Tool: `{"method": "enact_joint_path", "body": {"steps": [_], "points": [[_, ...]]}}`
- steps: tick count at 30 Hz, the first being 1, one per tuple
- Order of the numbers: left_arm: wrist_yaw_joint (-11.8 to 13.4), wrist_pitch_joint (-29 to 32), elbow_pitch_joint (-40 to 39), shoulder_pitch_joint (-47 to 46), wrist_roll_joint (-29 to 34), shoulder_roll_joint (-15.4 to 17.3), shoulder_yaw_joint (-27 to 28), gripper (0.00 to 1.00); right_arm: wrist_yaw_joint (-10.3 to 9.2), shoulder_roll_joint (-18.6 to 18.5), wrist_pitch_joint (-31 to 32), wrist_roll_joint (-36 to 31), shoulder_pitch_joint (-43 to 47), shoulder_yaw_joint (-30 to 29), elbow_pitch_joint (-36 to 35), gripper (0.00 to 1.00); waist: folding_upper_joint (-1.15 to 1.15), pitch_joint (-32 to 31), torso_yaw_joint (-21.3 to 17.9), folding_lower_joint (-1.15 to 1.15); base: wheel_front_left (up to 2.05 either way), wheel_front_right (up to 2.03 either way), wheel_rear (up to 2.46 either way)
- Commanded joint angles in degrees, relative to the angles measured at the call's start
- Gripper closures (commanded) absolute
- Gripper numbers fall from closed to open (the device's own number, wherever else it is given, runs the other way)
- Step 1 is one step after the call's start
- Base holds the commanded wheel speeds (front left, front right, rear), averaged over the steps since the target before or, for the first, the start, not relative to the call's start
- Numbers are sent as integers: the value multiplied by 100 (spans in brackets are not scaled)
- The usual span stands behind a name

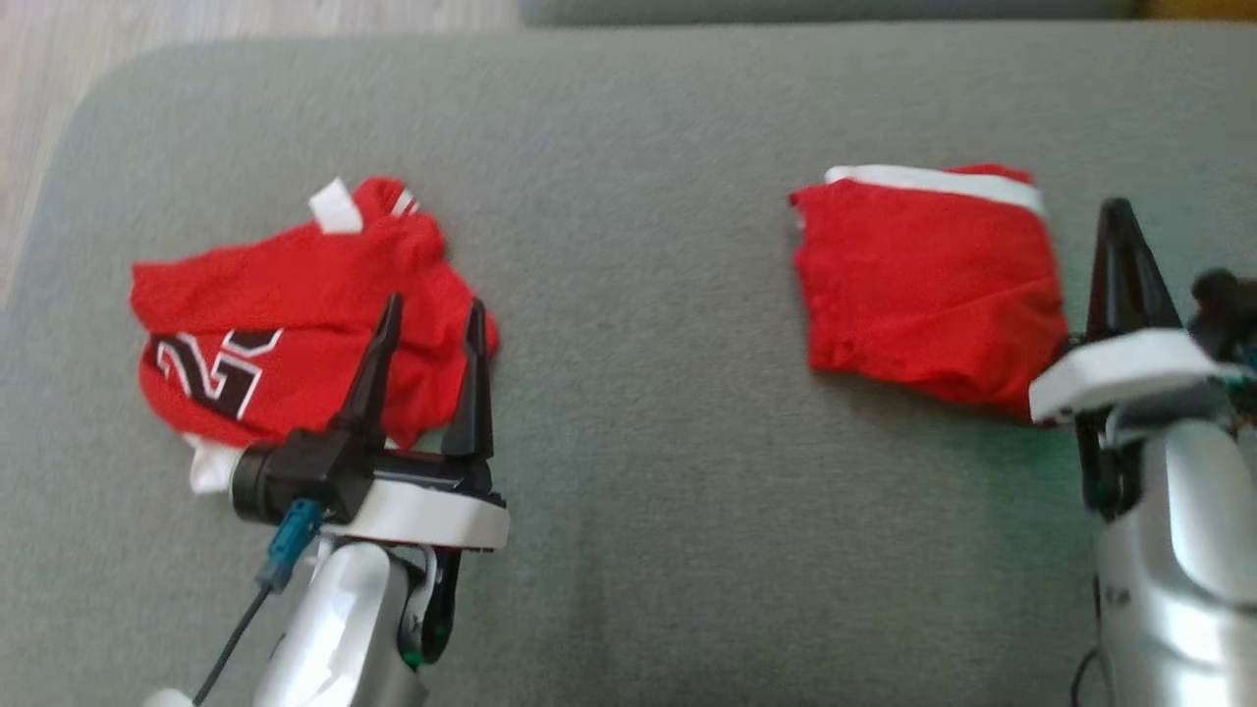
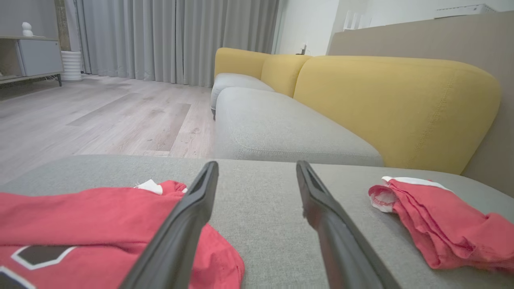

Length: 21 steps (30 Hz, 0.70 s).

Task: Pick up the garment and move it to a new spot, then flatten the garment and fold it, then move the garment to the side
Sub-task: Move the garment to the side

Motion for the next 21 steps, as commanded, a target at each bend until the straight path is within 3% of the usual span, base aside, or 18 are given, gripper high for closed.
{"method": "enact_joint_path", "body": {"steps": [1, 10, 13, 21], "points": [[-32, -54, -179, -205, 26, 16, 141, 0, 37, -80, 37, -118, -195, 97, -49, 100, 0, 258, 237, -2, 0, 0, 0], [-44, -54, -148, -404, 13, 9, 56, 0, 37, -106, 159, -761, -1202, -347, 1824, 100, 0, 547, 522, -2, 0, 0, 0], [-9, -54, -140, -454, 120, 9, 41, 0, 37, -107, -96, -880, -1368, -387, 2326, 100, 0, 539, 549, -2, 0, 0, 0], [1, -54, -98, -424, 94, 8, 57, 0, 37, -12, -587, -591, -1734, 348, 2408, 100, 0, 347, 537, -2, 0, 0, 0]]}}
